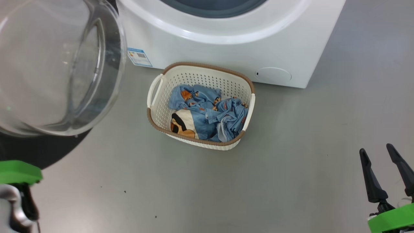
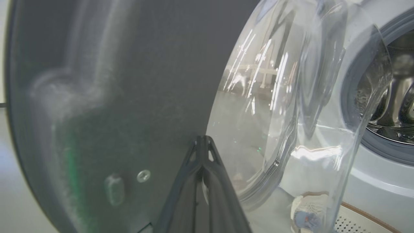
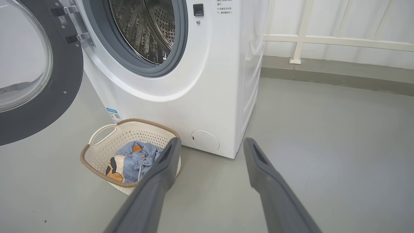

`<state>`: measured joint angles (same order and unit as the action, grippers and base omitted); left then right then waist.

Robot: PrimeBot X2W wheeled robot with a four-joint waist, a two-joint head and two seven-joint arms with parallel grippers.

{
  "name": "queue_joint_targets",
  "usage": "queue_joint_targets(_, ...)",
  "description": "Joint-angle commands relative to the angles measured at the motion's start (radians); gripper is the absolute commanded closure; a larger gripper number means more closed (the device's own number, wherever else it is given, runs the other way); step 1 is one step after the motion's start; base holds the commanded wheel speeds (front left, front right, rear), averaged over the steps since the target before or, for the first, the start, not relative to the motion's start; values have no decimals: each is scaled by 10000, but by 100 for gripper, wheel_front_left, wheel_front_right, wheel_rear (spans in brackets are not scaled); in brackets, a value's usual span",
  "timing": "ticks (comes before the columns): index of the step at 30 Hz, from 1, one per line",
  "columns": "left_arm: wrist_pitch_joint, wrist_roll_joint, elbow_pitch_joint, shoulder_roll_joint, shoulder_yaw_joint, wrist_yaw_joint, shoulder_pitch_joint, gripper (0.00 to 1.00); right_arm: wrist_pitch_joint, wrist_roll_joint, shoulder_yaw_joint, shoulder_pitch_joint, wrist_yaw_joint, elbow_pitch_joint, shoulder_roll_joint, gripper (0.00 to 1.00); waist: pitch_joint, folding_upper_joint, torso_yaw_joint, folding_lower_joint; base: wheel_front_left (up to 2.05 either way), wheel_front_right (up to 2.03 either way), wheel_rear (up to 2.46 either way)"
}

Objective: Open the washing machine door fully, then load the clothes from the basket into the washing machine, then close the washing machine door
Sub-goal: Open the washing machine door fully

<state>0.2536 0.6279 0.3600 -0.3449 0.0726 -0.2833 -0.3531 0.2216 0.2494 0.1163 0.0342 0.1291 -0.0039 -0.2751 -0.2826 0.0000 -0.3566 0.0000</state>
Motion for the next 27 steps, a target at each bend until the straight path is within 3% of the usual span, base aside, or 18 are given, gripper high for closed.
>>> queue_joint_targets(1,80,-7,312,-746,-808,167,-585,100,-2,130,-111,-252,16,-314,-263,0,-206,0,62,0,0,0,0)
queue_joint_targets(13,81,-318,1680,-949,-2444,841,-1522,100,-38,179,-25,-328,16,-492,-473,0,-642,0,199,0,0,0,0)
queue_joint_targets(27,81,-1486,1987,-609,-3846,1638,-1527,100,-26,152,-111,-398,16,-459,-470,0,-667,0,309,0,0,0,0)
